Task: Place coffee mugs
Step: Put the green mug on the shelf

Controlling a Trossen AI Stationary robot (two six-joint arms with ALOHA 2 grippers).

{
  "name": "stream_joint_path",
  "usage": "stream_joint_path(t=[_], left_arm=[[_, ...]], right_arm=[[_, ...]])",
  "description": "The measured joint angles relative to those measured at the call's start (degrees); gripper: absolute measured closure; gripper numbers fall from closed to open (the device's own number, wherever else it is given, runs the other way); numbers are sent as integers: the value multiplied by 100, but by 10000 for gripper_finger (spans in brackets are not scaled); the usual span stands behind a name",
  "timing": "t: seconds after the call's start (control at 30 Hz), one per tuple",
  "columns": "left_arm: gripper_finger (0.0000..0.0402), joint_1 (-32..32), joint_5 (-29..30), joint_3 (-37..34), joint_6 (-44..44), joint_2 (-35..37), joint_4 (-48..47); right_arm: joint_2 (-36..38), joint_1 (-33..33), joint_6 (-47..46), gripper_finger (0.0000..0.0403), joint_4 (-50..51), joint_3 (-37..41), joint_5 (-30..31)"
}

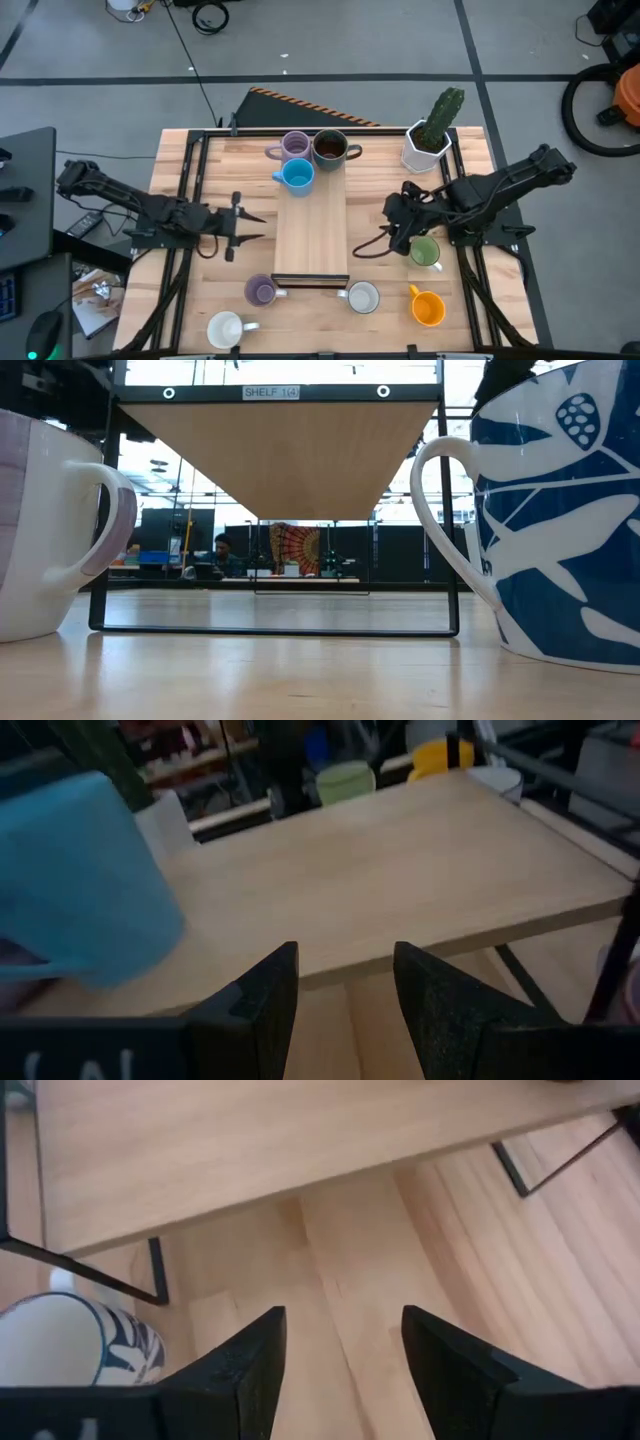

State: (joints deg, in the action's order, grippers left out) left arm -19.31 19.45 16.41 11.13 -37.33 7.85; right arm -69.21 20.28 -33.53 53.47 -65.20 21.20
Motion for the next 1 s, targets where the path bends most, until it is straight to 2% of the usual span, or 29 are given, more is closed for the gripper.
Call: stream_joint_path(t=[0.27,0.43,0.57,0.8,1.0], left_arm=[[230,0,42,-481,583,825,624],[230,1,157,-601,710,889,819],[230,2,152,-599,619,886,836],[230,2,154,-597,608,889,918],[230,1,154,-597,602,886,910]], right_arm=[[-53,-83,-1059,206,565,-78,-634],[-433,31,-1446,211,1346,-391,-902],[-674,68,-1360,213,1734,-414,-1125],[-798,78,-1451,213,2361,-414,-2294],[-800,343,-1929,213,2473,-414,-2338]])
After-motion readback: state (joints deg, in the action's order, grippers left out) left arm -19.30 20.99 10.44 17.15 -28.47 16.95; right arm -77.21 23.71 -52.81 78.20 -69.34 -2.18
